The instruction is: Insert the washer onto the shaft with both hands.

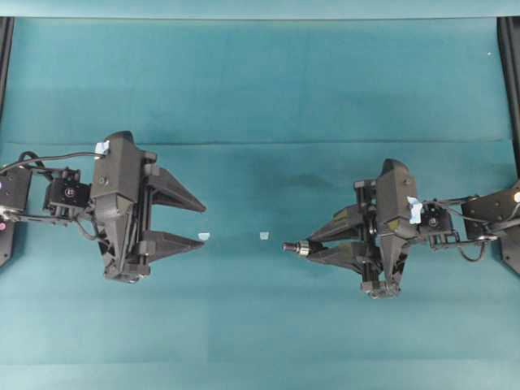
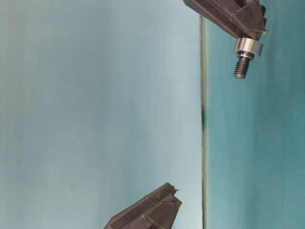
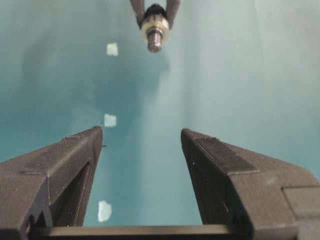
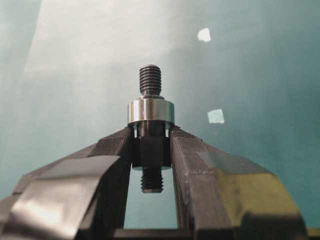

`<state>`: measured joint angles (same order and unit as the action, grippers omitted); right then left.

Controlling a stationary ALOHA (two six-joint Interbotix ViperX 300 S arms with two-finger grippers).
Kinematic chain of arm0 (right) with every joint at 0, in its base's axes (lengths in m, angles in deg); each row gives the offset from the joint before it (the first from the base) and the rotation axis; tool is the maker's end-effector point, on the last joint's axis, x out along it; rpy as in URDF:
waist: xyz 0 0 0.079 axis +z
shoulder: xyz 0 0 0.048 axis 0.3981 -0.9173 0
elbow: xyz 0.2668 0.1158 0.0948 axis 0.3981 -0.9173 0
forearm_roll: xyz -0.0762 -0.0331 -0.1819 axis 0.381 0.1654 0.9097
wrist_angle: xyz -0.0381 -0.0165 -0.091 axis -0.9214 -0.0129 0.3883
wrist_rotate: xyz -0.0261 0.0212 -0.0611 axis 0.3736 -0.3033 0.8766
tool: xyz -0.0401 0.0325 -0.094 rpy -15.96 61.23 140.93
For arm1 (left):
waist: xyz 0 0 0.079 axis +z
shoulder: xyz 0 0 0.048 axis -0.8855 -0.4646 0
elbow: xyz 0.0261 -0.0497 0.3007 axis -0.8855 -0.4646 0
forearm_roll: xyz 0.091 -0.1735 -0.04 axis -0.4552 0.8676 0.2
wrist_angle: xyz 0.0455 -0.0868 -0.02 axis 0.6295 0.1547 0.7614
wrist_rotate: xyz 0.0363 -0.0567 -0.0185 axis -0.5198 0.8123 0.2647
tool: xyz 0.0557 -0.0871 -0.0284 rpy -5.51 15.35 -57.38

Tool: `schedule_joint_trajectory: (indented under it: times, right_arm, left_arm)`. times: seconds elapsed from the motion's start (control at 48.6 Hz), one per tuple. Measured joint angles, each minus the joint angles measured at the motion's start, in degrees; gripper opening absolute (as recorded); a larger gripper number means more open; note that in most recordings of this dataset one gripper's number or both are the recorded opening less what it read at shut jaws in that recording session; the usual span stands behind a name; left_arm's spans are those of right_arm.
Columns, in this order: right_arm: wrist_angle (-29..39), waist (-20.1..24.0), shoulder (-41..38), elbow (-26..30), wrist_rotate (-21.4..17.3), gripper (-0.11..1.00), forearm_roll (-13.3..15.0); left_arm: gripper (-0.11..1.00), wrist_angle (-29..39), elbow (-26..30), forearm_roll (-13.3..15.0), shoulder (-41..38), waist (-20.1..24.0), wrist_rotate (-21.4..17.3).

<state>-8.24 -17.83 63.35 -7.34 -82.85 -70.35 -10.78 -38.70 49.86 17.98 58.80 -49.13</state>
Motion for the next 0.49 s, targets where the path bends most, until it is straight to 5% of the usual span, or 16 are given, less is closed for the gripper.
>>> schedule_joint_trajectory:
  times: [0.494]
  right_arm:
    - [0.09,0.00,0.00,0.09,0.00,0.00,0.00]
  left_arm:
    - [0.72,1.49,0.00,0.00,0.00,0.00,-0.18]
